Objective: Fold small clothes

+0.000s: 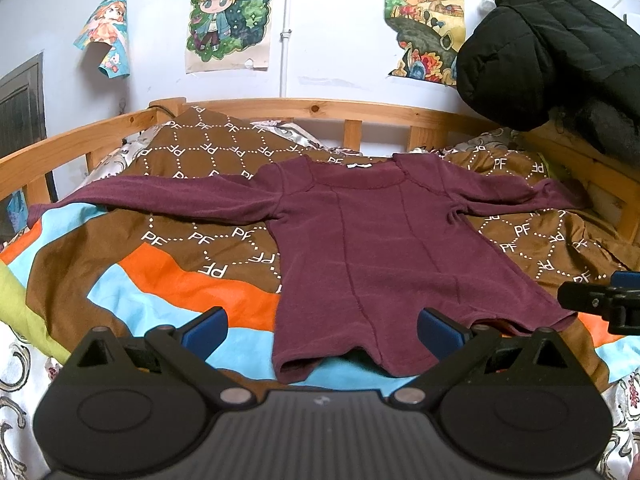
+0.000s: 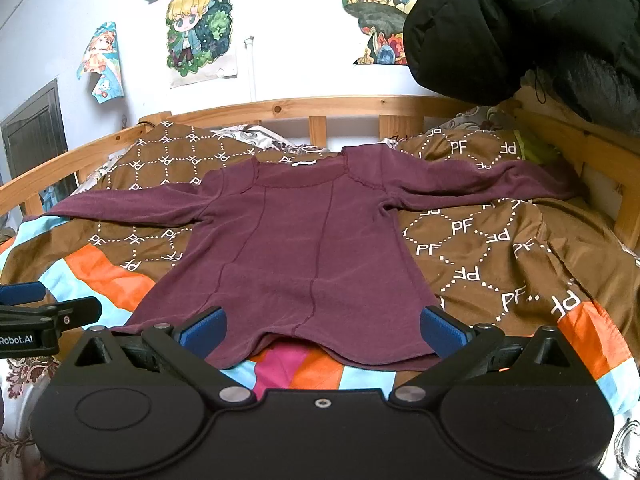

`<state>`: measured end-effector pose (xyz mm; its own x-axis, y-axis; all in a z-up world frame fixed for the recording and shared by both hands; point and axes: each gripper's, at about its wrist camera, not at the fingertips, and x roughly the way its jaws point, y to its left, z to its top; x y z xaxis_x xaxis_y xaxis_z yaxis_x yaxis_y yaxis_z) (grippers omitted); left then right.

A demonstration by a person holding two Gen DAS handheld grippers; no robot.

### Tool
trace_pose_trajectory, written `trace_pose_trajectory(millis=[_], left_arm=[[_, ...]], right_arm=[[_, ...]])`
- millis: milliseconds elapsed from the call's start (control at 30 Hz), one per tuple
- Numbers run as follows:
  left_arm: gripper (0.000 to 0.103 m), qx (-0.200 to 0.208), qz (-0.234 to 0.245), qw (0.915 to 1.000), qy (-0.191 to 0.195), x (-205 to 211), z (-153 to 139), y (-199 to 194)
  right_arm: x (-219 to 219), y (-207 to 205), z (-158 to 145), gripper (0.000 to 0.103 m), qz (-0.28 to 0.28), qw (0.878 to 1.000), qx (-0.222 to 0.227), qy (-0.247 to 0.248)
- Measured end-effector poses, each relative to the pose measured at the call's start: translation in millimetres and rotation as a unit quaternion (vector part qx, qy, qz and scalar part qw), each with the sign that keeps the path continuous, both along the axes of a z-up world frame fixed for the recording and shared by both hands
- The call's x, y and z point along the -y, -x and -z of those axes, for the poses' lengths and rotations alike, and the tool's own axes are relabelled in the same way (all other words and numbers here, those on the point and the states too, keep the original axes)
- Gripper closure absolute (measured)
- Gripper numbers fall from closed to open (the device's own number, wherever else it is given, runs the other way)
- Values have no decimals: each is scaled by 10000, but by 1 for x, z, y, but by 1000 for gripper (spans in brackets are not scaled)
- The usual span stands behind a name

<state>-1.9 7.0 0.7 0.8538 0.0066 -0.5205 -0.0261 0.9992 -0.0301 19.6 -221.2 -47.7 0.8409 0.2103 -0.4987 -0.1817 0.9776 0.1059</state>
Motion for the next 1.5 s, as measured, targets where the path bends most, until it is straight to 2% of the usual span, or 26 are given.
trace_pose_trajectory(millis=[133,233,333,500,667,833,933,1033,1167,1267,1400,1500], left_arm=[[0,-120,-104,9999,-31,-1,2,-6],[0,-226,-170,9992,-296,1,-2,-17],[0,-314,-64,9981,-517,5,-12,-32],[0,-457,294,9933,-1024,16,-48,-72],[0,-375,542,9896,-1281,39,-99,-117],[0,-543,698,9807,-1746,79,-121,-156],[0,-834,878,9736,-1935,108,-119,-181],[0,-1110,849,9750,-1726,128,-111,-213],[0,-1220,620,9810,-1378,138,-92,-258],[0,-1115,441,9817,-1481,138,-74,-284],[0,-1234,156,9764,-1764,140,-55,-317],[0,-1319,-87,9790,-1551,139,-47,-340]], right_arm=[[-4,1,0,1,87,9997,78,220],[-6,-4,-2,1,201,9992,31,358],[-2,-16,-10,1,392,9988,-146,247],[8,-31,-25,0,594,9970,-441,216],[18,-47,-44,1,615,9942,-623,630],[30,-69,-74,1,633,9909,-618,1013],[36,-98,-92,1,715,9856,-793,1310],[49,-135,-99,1,969,9804,-1209,1215],[83,-183,-86,1,1546,9682,-1786,827],[115,-212,-65,1,2013,9557,-2051,644],[154,-242,-37,0,2318,9522,-1938,447],[175,-261,-29,1,2447,9562,-1581,278]])
